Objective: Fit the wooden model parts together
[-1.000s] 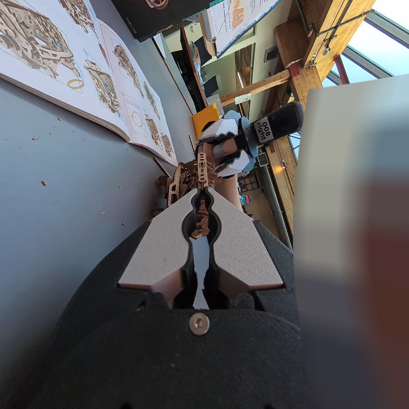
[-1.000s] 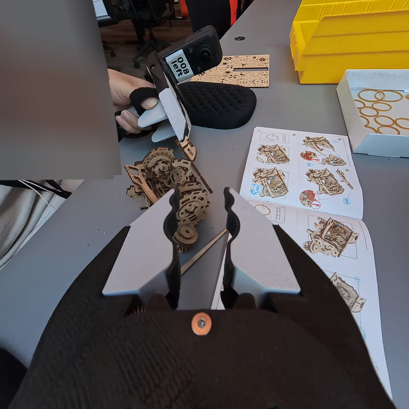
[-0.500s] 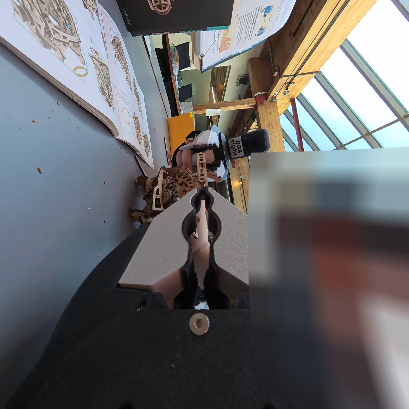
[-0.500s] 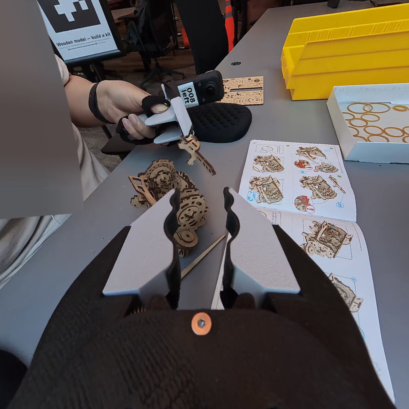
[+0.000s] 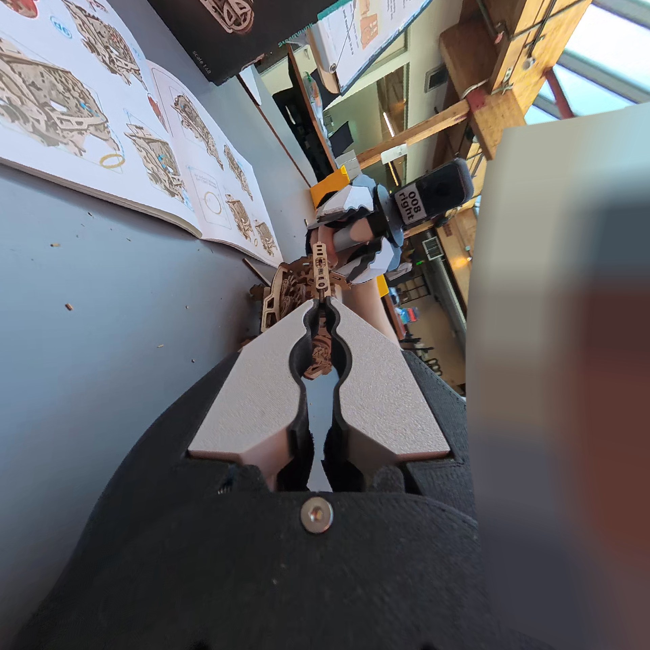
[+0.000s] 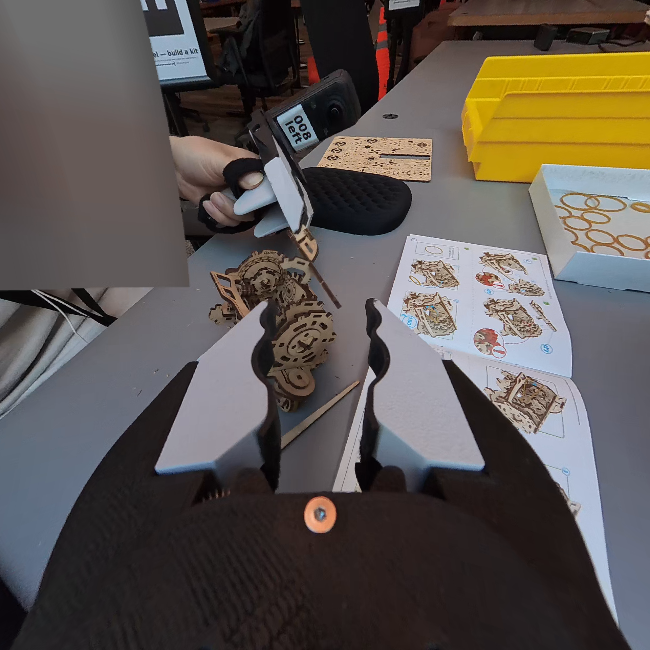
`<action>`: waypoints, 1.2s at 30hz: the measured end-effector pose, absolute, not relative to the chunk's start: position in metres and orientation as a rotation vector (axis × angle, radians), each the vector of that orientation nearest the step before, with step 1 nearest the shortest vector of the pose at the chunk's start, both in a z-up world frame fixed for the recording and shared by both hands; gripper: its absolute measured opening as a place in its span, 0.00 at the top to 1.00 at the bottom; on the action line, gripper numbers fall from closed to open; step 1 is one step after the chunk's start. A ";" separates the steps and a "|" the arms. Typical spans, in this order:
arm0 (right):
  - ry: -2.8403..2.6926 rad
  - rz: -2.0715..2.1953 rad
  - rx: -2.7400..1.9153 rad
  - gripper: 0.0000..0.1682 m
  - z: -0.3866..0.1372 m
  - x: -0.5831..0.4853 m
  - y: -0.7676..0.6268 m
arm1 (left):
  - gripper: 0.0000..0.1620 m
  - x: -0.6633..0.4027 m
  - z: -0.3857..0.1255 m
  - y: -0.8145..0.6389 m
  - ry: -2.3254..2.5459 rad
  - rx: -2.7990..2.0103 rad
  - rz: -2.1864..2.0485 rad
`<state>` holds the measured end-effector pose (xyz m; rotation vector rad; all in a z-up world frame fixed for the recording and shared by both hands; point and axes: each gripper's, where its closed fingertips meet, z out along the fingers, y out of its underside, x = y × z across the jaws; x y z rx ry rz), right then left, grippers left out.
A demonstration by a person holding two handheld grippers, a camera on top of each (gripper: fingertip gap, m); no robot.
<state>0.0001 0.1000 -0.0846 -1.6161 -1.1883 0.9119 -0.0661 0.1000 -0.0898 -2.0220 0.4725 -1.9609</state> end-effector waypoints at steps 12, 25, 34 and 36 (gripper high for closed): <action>-1.165 0.991 -1.657 0.68 -0.093 -0.009 0.099 | 1.00 -0.063 -0.092 0.097 0.589 -1.995 -1.845; -1.209 1.018 -1.648 0.72 -0.093 -0.011 0.091 | 1.00 -0.062 -0.093 0.098 0.579 -2.003 -1.847; -1.214 0.992 -1.651 0.74 -0.093 -0.010 0.092 | 1.00 -0.063 -0.094 0.100 0.588 -2.013 -1.826; -1.216 0.986 -1.652 0.74 -0.094 -0.011 0.092 | 1.00 -0.063 -0.094 0.099 0.576 -2.022 -1.832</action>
